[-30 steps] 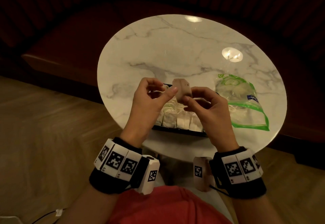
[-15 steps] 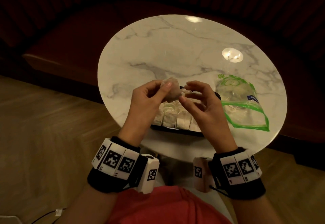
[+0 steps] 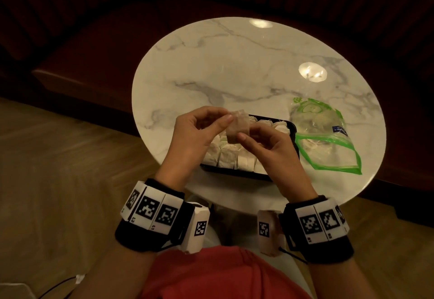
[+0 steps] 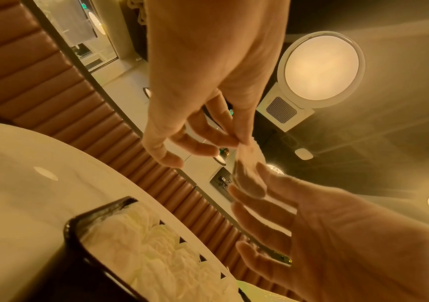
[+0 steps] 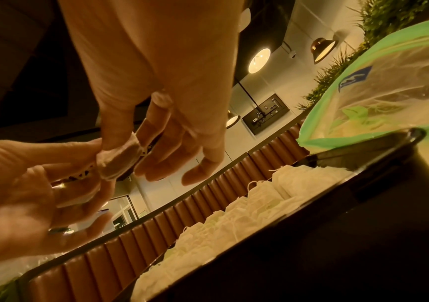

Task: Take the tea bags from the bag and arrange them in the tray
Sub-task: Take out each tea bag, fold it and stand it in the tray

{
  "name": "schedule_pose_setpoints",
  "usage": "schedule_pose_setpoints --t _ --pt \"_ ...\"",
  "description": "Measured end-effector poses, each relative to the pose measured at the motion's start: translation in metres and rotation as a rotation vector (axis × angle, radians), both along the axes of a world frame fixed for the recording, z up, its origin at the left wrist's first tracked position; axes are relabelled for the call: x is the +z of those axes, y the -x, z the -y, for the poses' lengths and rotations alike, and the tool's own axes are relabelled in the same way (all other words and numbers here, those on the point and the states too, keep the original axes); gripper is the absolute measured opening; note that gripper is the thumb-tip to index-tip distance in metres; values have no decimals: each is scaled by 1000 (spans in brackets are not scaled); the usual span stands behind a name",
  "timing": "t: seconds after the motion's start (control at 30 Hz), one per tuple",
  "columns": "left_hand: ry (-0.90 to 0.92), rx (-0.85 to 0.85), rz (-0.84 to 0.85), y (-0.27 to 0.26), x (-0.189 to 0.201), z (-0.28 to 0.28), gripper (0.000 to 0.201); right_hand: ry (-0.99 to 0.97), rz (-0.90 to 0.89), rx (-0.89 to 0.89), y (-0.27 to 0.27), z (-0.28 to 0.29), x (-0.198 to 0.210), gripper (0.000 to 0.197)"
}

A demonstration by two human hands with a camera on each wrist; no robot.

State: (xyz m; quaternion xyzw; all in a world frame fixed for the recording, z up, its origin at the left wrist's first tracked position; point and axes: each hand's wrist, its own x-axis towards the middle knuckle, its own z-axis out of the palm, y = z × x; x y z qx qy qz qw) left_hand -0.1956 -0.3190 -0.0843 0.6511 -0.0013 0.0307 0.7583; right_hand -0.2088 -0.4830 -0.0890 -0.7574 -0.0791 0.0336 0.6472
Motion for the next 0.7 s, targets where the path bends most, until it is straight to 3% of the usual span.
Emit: schedule_pose_setpoints --t 0.2,0.37,0.53,0.7 --pt "-38 -37 -22 -1 -5 -1 14 167 18 -5 -2 5 -3 13" --pt "-84 -50 -41 -4 -8 -5 17 156 16 -17 -1 3 -5 11" --pt "-95 -101 -35 -5 -9 -4 19 -52 48 -51 0 0 -6 34" --pt "-126 -109 -50 -6 -15 -7 19 55 67 6 -4 1 -13 24"
